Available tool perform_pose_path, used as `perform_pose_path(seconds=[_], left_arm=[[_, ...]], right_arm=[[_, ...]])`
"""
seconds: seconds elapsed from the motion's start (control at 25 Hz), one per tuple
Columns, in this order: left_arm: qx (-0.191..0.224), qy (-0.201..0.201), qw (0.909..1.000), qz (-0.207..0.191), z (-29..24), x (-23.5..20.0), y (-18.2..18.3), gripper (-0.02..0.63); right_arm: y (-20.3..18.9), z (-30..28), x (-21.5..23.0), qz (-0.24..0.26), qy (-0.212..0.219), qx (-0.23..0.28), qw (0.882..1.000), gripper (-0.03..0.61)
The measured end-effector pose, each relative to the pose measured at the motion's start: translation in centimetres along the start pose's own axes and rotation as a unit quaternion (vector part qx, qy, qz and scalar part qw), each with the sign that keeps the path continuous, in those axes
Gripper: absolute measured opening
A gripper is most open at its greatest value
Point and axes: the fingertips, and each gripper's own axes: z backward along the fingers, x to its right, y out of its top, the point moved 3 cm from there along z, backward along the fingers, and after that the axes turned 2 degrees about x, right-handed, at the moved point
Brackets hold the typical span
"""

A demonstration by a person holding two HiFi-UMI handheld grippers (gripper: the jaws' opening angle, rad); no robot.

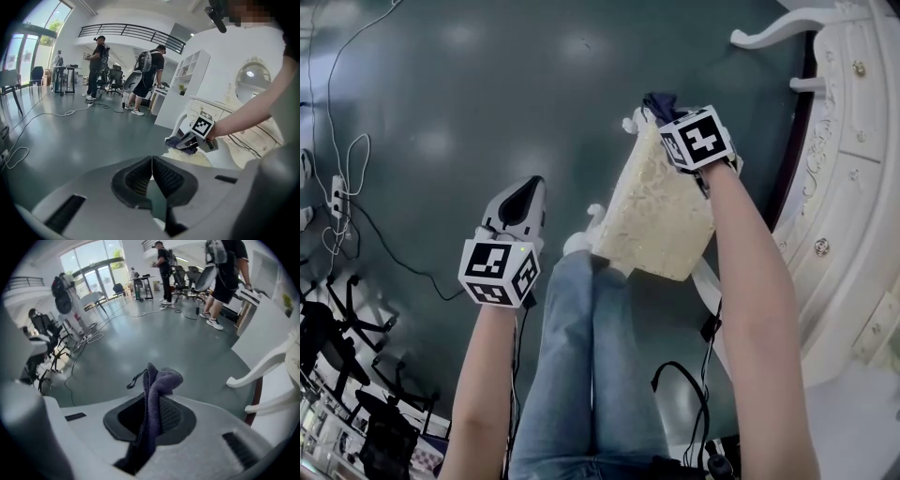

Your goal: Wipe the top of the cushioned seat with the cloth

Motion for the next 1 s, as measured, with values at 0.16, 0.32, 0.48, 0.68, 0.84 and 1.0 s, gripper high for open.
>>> perform_pose_path(seconds=[0.16, 0.32, 0.48, 0.68, 0.84, 1.0], left_arm=[[-0.001, -0.001, 1.0000, -0.002, 0.0, 0.1, -0.2, 0.005], [-0.003, -0.003, 1.0000, -0.004, 0.0, 0.3, -0.3, 0.005], [-0.002, -0.009, 0.9999, -0.008, -0.1, 0.6, -0.3, 0.005], [-0.002, -0.014, 0.9999, -0.007, -0.2, 0.8, -0.4, 0.005], [-0.002, -0.024, 0.9997, -0.010, -0.3, 1.2, -0.3, 0.005], [-0.002, -0.031, 0.9994, -0.013, -0.4, 1.3, -0.2, 0.005]], right_arm=[[0.7, -0.4, -2.1, 0.106, 0.018, -0.017, 0.994, 0.037], [0.6, -0.3, -4.2, 0.143, 0.052, -0.031, 0.988, 0.037], [0.1, -0.3, -5.8, 0.160, 0.076, -0.036, 0.983, 0.037], [-0.7, -0.3, -7.7, 0.155, 0.096, -0.042, 0.982, 0.037], [-0.3, -0.2, -8.5, 0.139, 0.103, -0.023, 0.985, 0.037], [-1.4, -0.1, -9.1, 0.097, 0.102, -0.030, 0.990, 0.037]])
